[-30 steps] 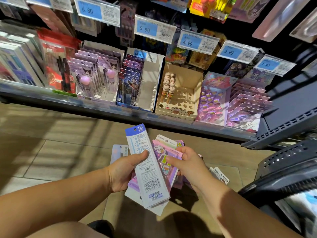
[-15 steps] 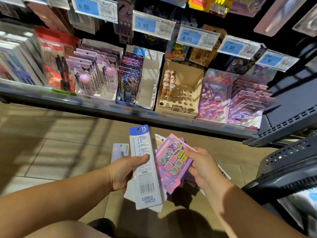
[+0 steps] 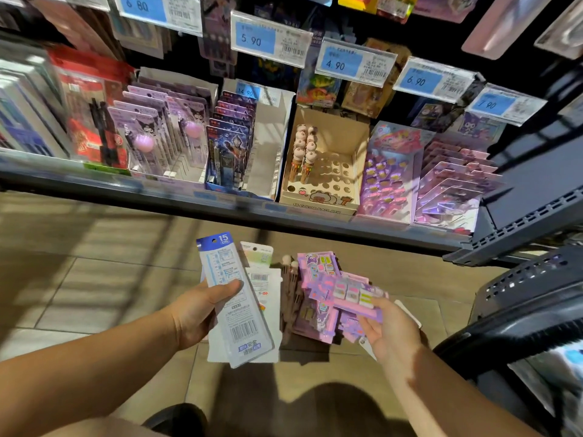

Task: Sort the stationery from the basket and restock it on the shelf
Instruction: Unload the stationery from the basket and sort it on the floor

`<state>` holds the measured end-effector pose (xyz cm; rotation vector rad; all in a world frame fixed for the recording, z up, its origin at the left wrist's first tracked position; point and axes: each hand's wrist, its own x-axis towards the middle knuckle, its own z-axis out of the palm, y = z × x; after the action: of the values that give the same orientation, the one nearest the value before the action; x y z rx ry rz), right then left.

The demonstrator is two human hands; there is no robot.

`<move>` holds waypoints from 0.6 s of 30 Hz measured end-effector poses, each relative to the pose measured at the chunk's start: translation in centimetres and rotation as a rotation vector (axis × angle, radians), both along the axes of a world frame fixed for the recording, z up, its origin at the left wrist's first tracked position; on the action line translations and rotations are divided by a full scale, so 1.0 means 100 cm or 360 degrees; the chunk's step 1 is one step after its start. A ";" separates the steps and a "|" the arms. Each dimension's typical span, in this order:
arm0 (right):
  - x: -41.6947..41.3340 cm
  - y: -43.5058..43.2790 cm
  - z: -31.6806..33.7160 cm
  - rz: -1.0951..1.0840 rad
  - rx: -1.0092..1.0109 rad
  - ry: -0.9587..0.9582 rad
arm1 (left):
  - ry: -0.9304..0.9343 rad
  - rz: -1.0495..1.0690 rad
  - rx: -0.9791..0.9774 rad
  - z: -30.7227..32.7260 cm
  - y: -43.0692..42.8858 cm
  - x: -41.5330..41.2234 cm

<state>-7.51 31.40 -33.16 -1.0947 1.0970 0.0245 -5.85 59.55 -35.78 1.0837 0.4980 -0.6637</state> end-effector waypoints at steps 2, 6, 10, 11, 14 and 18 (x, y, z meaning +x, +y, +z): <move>-0.010 -0.004 -0.008 -0.0070 0.0061 0.0092 | 0.0001 0.0029 -0.0037 -0.002 0.003 0.001; -0.022 -0.009 -0.023 -0.0156 0.0193 0.0237 | -0.0001 0.0038 -0.0056 -0.006 0.007 0.002; -0.018 -0.010 -0.034 -0.0108 0.0213 0.0288 | -0.0005 0.0025 -0.0028 -0.007 0.005 0.001; -0.015 -0.010 -0.036 -0.0118 0.0198 0.0264 | -0.0008 0.0019 -0.0033 -0.007 0.004 0.001; -0.006 -0.012 -0.040 -0.0090 0.0236 0.0239 | -0.0021 0.0024 -0.0059 -0.007 0.002 0.001; -0.003 -0.010 -0.047 0.0174 0.0294 0.0430 | -0.0044 0.0020 -0.0064 -0.005 -0.001 0.001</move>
<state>-7.79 30.38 -37.82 -1.0018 1.2472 0.3623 -5.71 59.47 -36.32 1.0495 0.4654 -0.6444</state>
